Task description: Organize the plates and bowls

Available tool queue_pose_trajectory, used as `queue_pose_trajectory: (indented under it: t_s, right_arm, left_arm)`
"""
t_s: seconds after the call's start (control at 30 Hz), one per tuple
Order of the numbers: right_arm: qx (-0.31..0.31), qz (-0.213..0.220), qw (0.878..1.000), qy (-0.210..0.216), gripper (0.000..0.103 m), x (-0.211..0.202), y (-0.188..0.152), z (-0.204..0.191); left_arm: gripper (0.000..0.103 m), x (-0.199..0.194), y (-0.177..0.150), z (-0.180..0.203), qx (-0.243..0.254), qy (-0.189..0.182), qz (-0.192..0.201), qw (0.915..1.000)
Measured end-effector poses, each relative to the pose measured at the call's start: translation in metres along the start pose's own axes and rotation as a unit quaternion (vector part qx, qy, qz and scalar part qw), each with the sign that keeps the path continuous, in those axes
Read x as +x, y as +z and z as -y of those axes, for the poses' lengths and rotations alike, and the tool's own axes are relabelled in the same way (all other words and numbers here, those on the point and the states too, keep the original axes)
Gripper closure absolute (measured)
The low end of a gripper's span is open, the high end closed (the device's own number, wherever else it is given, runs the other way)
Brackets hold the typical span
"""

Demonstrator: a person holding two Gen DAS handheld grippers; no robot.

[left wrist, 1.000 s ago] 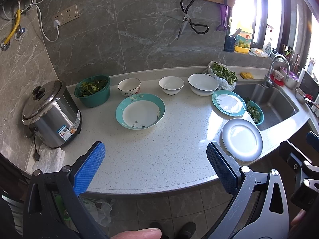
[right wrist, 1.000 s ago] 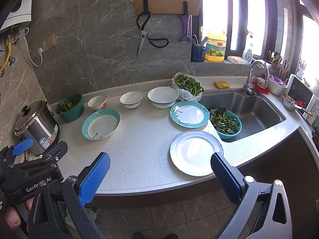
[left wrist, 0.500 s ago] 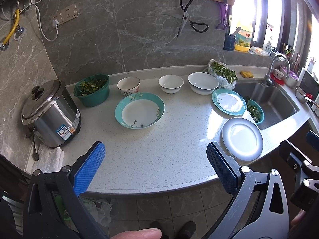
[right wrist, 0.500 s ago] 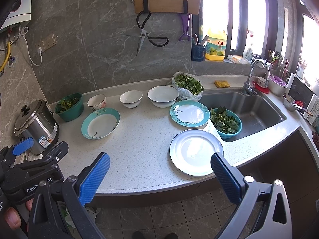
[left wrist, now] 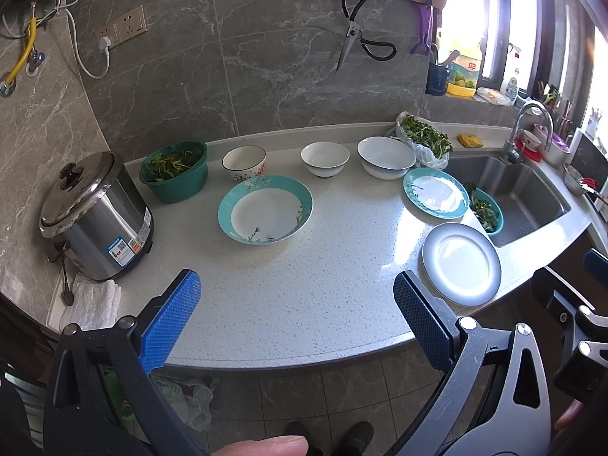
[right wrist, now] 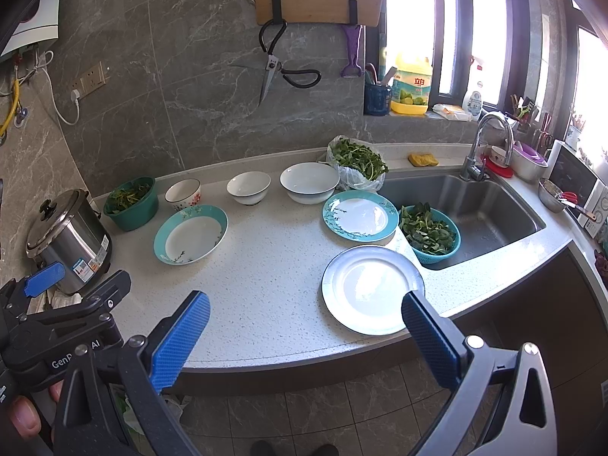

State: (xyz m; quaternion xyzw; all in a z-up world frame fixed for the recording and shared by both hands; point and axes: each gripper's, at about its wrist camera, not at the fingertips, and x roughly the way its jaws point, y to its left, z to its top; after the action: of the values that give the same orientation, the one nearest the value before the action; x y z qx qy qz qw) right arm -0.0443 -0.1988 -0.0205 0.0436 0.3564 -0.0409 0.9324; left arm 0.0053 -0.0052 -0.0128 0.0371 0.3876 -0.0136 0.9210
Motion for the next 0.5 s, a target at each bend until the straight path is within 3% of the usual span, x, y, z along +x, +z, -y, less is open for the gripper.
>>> queue_pose_trajectory:
  t_s: [0.5]
  right_arm:
    - [0.0,-0.001,1.0,0.0,0.0,0.0003,-0.0005,-0.0007]
  left_arm:
    - [0.0,0.0005,-0.0007,0.0002,0.0,0.0,0.0,1.0]
